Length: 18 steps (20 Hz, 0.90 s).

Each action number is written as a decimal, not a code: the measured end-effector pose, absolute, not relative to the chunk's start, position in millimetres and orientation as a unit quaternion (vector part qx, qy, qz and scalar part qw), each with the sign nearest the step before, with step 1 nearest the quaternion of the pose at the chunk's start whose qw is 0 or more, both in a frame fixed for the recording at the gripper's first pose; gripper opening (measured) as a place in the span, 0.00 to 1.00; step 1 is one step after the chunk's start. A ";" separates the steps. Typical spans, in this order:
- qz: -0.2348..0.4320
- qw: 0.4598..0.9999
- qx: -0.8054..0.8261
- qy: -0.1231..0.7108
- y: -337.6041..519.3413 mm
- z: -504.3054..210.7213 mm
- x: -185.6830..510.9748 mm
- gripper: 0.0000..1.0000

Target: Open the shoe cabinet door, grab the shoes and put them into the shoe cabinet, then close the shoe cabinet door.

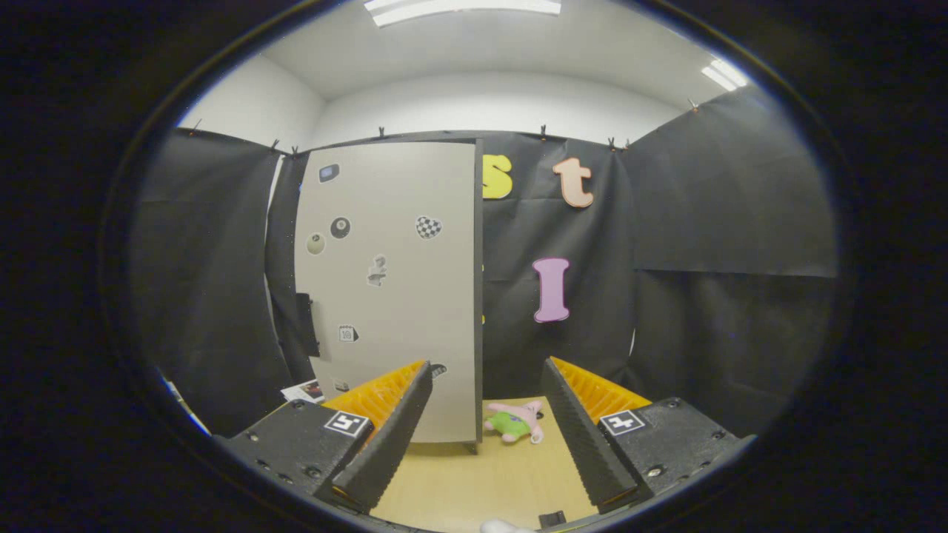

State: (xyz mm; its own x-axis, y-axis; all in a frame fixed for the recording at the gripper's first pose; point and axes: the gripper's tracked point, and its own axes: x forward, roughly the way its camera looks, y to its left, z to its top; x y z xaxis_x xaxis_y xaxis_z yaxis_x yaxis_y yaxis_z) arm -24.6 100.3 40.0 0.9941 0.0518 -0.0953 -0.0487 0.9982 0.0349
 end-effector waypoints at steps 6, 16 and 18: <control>0.025 0.999 0.002 0.038 94.9 47.1 -30.6 0.98; 0.032 0.999 0.007 0.035 104.2 47.2 -24.5 0.98; 0.031 0.999 0.006 0.037 104.5 46.3 -23.0 0.98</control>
